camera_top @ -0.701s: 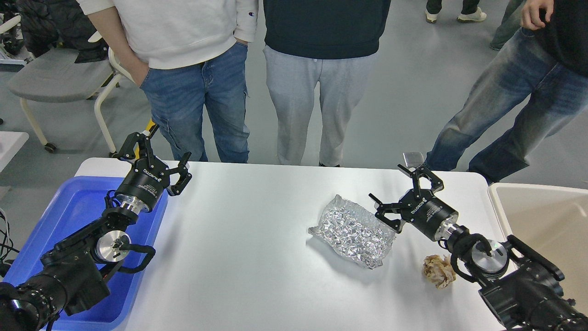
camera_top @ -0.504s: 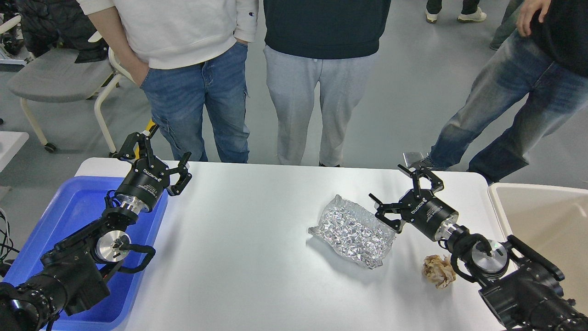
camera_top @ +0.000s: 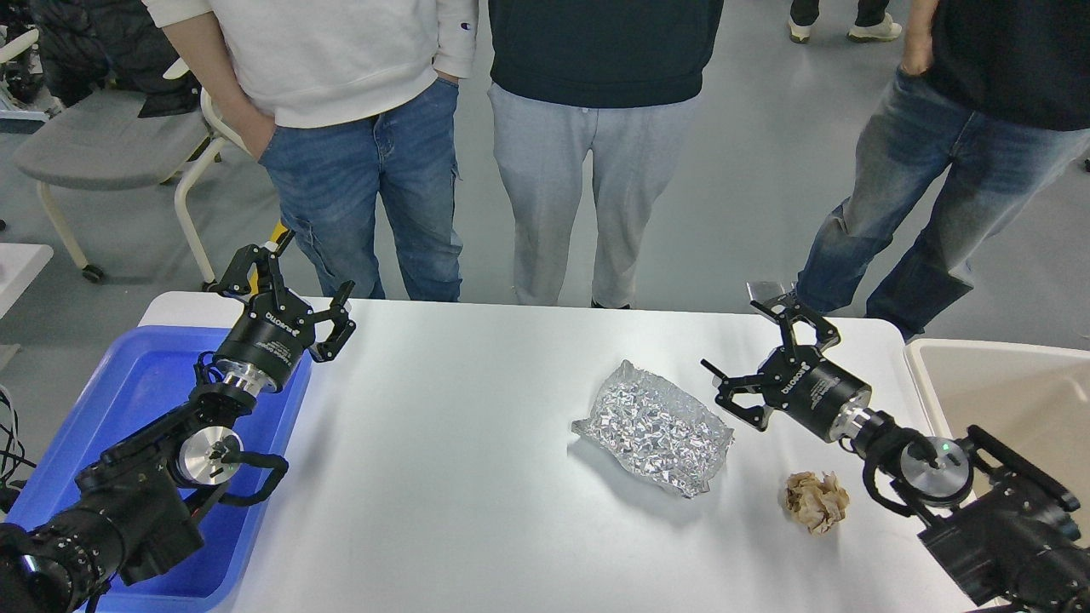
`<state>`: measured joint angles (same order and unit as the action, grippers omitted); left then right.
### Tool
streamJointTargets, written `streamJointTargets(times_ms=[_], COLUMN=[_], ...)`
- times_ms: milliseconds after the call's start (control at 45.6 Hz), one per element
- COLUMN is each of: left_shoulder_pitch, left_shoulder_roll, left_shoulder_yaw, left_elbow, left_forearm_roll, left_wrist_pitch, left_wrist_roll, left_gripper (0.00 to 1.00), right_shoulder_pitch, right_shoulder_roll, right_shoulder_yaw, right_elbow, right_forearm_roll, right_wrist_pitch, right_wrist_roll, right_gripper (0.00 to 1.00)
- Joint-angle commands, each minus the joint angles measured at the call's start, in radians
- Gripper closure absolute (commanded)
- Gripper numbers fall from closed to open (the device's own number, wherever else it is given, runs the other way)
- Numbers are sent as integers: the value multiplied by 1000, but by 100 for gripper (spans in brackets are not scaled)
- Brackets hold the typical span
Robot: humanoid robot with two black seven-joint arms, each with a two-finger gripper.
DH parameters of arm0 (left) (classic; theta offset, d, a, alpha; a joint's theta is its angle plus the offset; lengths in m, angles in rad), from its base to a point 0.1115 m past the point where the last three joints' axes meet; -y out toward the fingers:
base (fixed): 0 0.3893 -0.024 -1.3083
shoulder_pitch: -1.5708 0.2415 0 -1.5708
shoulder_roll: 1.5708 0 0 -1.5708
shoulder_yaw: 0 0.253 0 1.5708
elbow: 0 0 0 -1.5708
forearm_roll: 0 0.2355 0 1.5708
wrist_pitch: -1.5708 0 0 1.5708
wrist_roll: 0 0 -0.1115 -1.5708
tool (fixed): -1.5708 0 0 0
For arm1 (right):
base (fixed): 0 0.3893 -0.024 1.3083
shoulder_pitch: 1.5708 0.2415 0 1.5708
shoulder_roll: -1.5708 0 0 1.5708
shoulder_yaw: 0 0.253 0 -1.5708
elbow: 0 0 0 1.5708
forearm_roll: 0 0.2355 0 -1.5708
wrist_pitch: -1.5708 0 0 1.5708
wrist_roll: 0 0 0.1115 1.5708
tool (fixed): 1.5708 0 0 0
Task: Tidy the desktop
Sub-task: 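Raise the right gripper up and away from the brown paper ball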
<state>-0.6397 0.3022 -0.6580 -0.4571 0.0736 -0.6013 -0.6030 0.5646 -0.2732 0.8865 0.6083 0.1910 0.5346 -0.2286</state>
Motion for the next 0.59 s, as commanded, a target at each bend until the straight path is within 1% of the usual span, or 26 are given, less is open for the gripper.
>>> streamJointTargets(times_ms=[0,175,263,438,570], left_shoulder_pitch=[0,0,0,0,0], left_shoulder_roll=[0,0,0,0,0], left_shoulder_yaw=[0,0,0,0,0], left_elbow=[0,0,0,0,0], left_forearm_roll=[0,0,0,0,0], left_wrist_pitch=[0,0,0,0,0], left_wrist_roll=[0,0,0,0,0], left_gripper=[0,0,0,0,0], right_shoulder_pitch=[26,95,145,253,349], right_shoulder_roll=[-130,-245,-291,-359,-373], right_shoulder_yaw=[-34,-104,-156,-294,-411], right_elbow=[111,229,287,410,458], right_forearm_roll=[-99,-214,-261,-341,-441], right_wrist_pitch=[-5,-19,-51,-96,-137], right_wrist_roll=[-5,-6,-9,-11,-14], right_gripper=[0,0,0,0,0])
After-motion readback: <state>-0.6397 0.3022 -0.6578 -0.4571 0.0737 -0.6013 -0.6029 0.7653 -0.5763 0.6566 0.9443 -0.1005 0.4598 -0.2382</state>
